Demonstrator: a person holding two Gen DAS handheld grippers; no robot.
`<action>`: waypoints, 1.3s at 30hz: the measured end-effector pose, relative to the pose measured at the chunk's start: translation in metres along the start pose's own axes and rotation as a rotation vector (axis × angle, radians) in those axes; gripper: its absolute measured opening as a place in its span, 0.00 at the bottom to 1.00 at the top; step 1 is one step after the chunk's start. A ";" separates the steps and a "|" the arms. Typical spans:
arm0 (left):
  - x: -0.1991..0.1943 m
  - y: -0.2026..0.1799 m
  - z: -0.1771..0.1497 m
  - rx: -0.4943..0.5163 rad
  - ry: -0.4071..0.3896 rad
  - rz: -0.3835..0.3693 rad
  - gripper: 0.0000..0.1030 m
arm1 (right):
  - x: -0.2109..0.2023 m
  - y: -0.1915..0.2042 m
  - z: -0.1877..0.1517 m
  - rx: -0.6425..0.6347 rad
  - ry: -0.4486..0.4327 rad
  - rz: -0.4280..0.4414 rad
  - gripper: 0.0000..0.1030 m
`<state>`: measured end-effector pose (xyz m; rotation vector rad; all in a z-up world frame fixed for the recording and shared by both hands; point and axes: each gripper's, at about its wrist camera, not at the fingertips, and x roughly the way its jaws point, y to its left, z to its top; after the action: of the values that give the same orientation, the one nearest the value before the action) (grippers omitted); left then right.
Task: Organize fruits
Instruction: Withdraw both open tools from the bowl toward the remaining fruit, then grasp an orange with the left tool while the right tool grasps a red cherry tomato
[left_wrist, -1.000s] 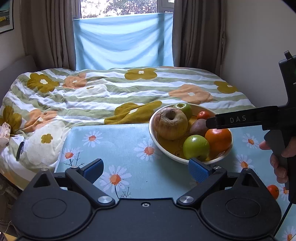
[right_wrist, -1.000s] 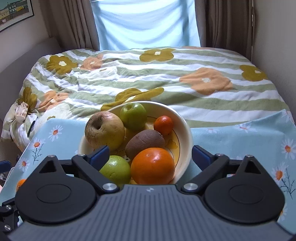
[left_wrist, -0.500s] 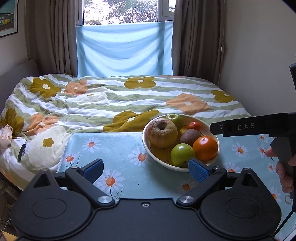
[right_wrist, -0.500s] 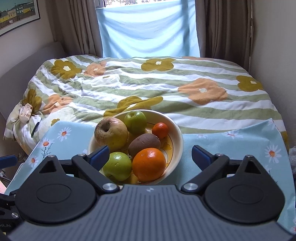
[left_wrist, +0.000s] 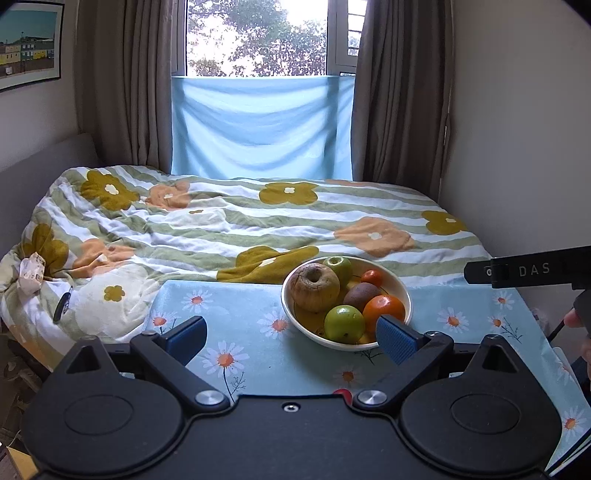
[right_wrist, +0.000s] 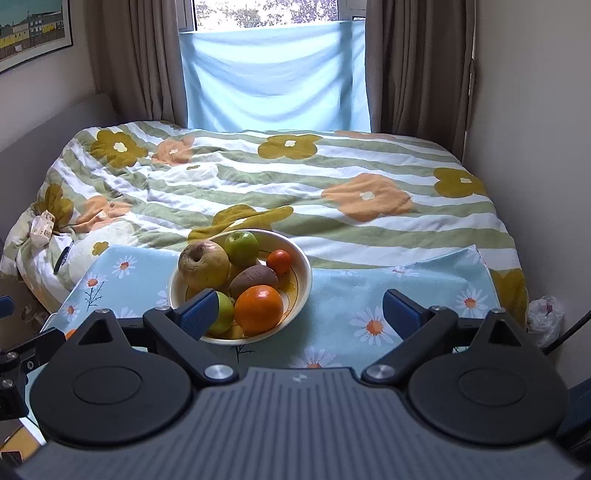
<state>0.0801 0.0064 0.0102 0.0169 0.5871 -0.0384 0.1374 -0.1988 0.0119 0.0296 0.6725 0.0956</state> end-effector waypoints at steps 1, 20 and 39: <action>-0.005 0.000 -0.001 0.000 -0.005 0.007 0.97 | -0.006 -0.001 -0.002 -0.001 -0.002 0.001 1.00; -0.008 0.041 -0.056 0.041 0.034 0.091 0.97 | -0.037 0.033 -0.076 0.026 0.035 -0.048 1.00; 0.089 0.102 -0.079 0.030 0.145 0.058 0.91 | 0.046 0.064 -0.136 0.168 0.116 -0.171 0.93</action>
<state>0.1146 0.1073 -0.1047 0.0665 0.7306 0.0103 0.0834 -0.1315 -0.1190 0.1283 0.7950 -0.1243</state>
